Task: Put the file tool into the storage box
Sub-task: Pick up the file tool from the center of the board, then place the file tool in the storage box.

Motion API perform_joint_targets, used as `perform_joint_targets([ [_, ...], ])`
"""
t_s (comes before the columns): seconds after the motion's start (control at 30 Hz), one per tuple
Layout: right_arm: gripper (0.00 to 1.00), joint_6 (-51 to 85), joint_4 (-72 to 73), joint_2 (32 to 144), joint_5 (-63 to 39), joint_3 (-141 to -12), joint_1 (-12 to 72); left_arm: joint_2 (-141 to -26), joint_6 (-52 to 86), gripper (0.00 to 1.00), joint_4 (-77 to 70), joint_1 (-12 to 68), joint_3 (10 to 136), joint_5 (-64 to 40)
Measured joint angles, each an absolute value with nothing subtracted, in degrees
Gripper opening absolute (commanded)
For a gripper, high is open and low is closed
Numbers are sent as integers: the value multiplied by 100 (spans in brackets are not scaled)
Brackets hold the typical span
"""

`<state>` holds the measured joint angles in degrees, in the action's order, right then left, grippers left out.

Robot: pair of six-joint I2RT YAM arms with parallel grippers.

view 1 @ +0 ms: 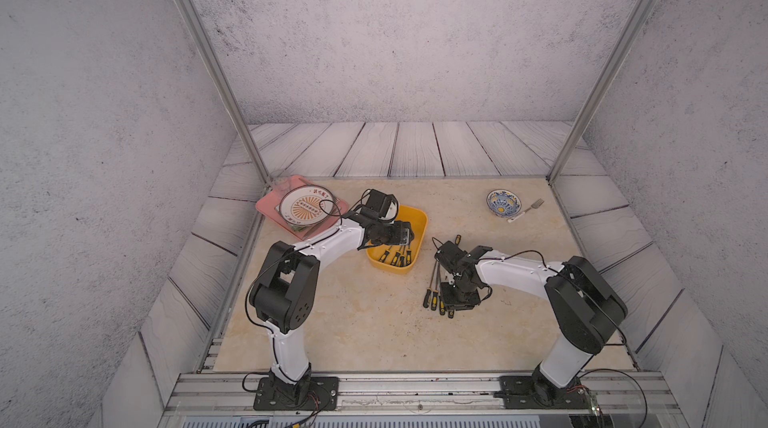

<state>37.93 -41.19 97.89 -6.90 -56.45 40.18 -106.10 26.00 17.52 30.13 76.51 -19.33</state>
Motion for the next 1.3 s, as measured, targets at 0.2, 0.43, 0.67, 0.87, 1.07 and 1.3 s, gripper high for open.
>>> perform_joint_targets([
  [0.2, 17, 3804, -4160, 9810, -587, -5669, 4021, -10610, 2620, 80, 1752, 3013, 7651, -1977],
  [0.43, 7, 3833, -4278, 9802, -432, -5754, 4034, -10610, 2641, 81, 1684, 3013, 7649, -2156],
  [0.67, 8, 3688, -4189, 9061, -578, -6053, 4016, -10610, 2742, 81, 1229, 3020, 7577, -2867],
  [0.87, 8, 3444, -3701, 8973, -1105, -6705, 3981, -10610, 2926, 82, 784, 3096, 7485, -3441],
  [1.07, 8, 3295, -3627, 9378, -1529, -7212, 3933, -10610, 3166, 78, 401, 3118, 7387, -3736],
  [1.3, 8, 3164, -3741, 9537, -1651, -7762, 3793, -10613, 3236, 26, 259, 3109, 7373, -3920],
])
